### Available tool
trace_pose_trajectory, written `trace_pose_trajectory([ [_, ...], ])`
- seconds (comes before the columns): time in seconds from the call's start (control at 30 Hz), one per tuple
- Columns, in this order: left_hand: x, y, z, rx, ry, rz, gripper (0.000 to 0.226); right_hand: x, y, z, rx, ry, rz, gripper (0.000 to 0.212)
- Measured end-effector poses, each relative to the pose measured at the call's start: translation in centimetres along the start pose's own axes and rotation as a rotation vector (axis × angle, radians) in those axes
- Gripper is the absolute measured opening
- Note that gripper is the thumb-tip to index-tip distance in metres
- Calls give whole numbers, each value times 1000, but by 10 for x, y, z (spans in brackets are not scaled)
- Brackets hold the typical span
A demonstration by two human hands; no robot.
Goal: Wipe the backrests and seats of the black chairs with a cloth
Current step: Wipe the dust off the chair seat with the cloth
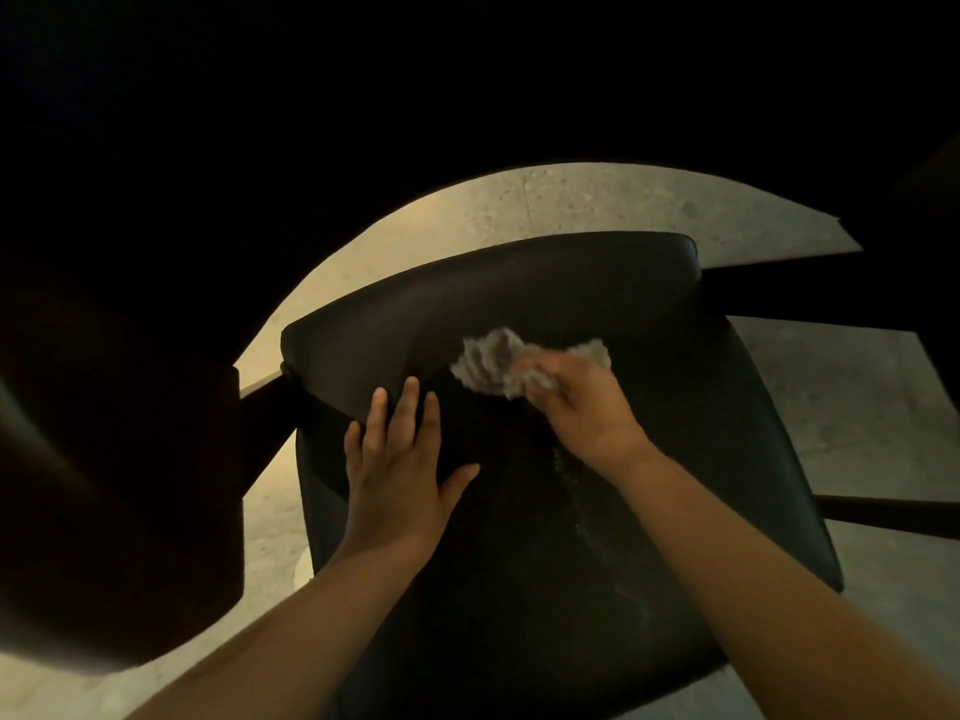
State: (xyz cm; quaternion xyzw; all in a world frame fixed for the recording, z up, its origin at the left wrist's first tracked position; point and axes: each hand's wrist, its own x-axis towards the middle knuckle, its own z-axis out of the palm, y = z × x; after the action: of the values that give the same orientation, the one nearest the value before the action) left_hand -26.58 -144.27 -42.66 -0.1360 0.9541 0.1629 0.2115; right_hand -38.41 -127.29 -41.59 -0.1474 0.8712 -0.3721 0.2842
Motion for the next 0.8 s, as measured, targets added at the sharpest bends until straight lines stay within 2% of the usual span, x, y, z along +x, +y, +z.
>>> trace_pose_trajectory([
  [0.1,0,0,-1,-17,3,11,75,-49,10,-13,18,-73,51,35],
  [0.2,-1,2,1,-8,26,10,77,-54,5,-35,97,125,119,30],
  [0.3,1,5,4,31,6,2,87,-17,-2,-53,58,331,56,25],
  [0.47,5,5,5,46,12,0,98,62,-5,-66,8,475,3,20],
  [0.57,6,4,6,107,8,10,98,99,0,-71,-49,457,76,19],
  [0.67,8,0,14,150,61,20,94,117,4,-63,-140,321,187,26],
  [0.8,9,-2,19,177,121,41,94,86,0,-47,-122,320,177,33],
])
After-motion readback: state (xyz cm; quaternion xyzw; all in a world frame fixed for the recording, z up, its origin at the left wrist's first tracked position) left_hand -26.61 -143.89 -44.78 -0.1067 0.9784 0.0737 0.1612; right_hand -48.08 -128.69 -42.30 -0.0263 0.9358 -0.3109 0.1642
